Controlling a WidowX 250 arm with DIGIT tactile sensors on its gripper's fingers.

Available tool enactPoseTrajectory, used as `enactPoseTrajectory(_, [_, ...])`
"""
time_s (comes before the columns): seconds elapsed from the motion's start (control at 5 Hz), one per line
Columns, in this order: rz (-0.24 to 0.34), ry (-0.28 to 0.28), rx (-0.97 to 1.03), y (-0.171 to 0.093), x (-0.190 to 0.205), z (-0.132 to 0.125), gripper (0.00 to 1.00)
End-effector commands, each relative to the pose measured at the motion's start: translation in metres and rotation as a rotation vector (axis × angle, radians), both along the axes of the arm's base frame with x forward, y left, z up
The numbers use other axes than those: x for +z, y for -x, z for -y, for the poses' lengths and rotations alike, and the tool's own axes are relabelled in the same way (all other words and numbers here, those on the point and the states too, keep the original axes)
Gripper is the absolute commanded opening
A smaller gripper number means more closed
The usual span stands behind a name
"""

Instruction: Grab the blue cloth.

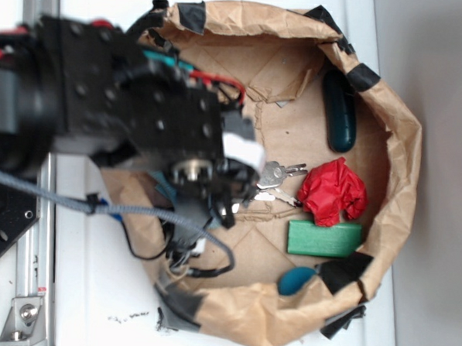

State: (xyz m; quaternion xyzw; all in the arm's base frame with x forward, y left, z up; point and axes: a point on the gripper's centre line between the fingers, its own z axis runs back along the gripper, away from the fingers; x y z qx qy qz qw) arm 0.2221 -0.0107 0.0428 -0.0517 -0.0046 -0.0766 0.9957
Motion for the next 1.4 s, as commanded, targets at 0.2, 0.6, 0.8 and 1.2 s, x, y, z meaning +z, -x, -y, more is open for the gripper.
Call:
enactPoseTrajectory(0.2, [0.019,-0.065,-0.015,0.007,-0.003,0.015,0.0])
enactPoseTrajectory(0.6, [0.129,-0.045,0.068,-0.018,0.058,-0.011,0.0])
enactPoseTrajectory(0.8, [0.157,-0.092,0.098,-0.026,0.093,-0.022,0.0])
enactPoseTrajectory(1.2, [0.102,-0.126,0.103,-0.016,0.125,-0.022,0.0])
